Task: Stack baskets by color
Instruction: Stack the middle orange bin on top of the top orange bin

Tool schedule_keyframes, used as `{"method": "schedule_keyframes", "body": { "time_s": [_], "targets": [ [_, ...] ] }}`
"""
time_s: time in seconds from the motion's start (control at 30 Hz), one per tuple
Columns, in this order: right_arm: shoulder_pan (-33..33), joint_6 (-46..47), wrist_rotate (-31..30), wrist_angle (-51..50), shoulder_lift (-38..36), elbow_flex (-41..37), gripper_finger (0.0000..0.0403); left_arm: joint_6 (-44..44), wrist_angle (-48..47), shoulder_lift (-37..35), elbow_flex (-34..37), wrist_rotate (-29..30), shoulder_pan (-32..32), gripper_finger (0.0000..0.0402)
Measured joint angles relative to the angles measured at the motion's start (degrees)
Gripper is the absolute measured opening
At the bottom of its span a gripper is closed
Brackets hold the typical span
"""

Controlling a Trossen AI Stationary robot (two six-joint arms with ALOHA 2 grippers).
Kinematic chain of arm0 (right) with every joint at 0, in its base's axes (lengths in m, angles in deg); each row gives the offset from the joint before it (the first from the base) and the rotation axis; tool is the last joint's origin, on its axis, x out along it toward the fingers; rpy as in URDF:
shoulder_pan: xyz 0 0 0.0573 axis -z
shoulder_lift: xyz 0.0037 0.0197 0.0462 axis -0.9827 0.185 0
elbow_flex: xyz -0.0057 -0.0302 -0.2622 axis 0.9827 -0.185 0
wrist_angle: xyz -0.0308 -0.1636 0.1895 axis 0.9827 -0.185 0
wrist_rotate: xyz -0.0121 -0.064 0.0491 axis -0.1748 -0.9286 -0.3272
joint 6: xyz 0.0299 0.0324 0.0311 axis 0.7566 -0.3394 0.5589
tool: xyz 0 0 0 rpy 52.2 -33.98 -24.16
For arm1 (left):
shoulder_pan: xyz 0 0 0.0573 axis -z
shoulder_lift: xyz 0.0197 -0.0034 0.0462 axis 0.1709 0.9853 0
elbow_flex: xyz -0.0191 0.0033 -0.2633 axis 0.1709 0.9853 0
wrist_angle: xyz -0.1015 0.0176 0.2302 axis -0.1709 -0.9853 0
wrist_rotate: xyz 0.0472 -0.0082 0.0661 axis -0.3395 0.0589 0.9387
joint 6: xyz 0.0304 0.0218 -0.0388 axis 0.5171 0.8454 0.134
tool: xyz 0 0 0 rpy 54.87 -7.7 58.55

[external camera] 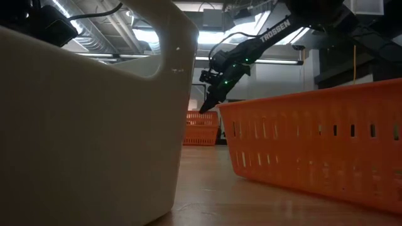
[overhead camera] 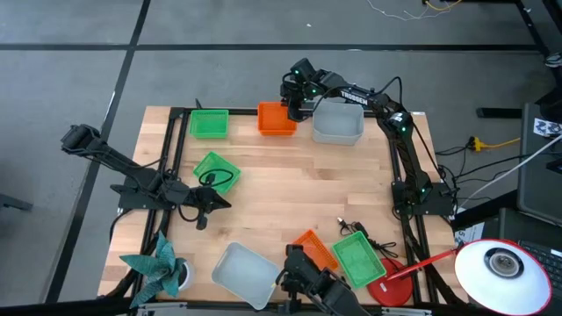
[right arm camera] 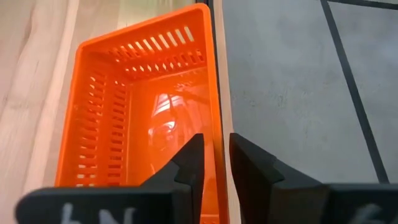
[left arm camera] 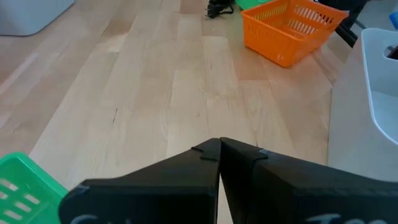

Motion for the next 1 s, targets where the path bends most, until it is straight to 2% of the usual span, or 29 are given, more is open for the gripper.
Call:
{"method": "schedule_keyframes", "body": {
  "time_s": [0.23,0.5,0.57,0.73,0.77,0.83,1.0],
  "targets": [
    [-1.14,0.38,-0.34,-0.43,0.0,0.45,0.0075,-0.08,0.0,0.0,0.0,-0.01,0.01,0.0],
    [-3.52,0.11,-1.47,-2.9,-0.03,6.45,0.0075,-0.04,0.0,0.0,0.0,-0.02,0.01,0.0],
    [-4.38,-0.02,-6.1,-2.84,-0.22,7.83,0.0075,-0.06,-0.01,0.0,0.0,-0.02,0.01,0.0],
    [-7.84,-0.53,-29.69,1.87,-0.22,6.74,0.0074,-0.01,-0.02,0.0,0.0,-0.02,-0.01,0.0],
    [-8.61,-1.44,-32.79,2.94,-0.22,5.96,0.0074,-0.01,-0.02,0.02,0.0,-0.02,0.01,0.0],
    [-10.15,-2.74,-36.54,4.52,-0.22,4.15,0.0074,-0.01,-0.02,0.02,0.0,-0.02,-0.01,0.0],
    [-12.17,-3.28,-39.16,9.53,-0.22,-1.56,0.0074,0.03,-0.02,0.02,0.0,-0.02,-0.01,0.0]
  ]
}}
